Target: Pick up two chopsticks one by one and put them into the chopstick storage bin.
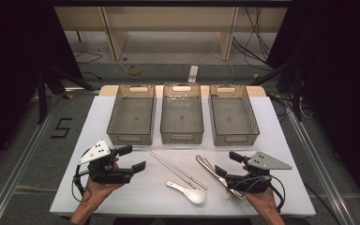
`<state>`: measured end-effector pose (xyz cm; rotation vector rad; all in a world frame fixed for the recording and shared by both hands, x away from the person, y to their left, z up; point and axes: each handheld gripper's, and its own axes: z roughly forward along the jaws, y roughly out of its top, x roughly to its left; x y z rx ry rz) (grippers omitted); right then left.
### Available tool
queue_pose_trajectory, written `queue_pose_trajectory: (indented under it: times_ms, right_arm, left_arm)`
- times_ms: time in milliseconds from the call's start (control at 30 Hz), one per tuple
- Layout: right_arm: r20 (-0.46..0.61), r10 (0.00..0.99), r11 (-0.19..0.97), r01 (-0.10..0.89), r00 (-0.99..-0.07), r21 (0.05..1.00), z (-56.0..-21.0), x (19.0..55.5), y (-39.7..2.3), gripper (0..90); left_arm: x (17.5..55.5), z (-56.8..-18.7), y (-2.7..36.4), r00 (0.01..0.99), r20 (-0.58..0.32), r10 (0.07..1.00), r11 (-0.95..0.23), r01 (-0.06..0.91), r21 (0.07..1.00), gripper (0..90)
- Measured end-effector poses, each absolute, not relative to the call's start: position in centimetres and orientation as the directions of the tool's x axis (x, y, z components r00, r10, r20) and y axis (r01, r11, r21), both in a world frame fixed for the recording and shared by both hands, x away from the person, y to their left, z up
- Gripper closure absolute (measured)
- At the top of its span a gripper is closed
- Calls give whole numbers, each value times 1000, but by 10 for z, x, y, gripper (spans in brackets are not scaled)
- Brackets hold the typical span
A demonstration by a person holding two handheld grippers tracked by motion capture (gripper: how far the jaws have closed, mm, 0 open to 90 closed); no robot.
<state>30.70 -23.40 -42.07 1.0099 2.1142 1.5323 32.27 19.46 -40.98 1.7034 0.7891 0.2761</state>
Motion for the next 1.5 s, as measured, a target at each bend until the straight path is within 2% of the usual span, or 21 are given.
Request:
queue_pose_trajectory:
  times_ms: [367, 600, 967, 1100, 1500]
  right_arm:
    - [102, 691, 240, 361, -715, 901, -403, 320, -222, 252]
    - [47, 644, 392, 383, -763, 836, -389, 336, -197, 254]
    - [-47, 610, 631, 448, -791, 634, -391, 360, -151, 298]
    - [-52, 564, 707, 449, -824, 546, -398, 368, -137, 337]
    - [-55, 523, 804, 471, -851, 362, -425, 384, -111, 421]
  left_arm:
    - [324, -410, 195, 740, -223, 634, -88, 356, 930, 170]
    - [324, -410, 196, 737, -228, 636, -80, 357, 931, 169]
    - [324, -409, 196, 738, -227, 635, -79, 355, 932, 169]
    - [324, -409, 199, 731, -235, 640, -70, 360, 930, 169]
    - [324, -409, 198, 737, -228, 636, -78, 355, 931, 169]
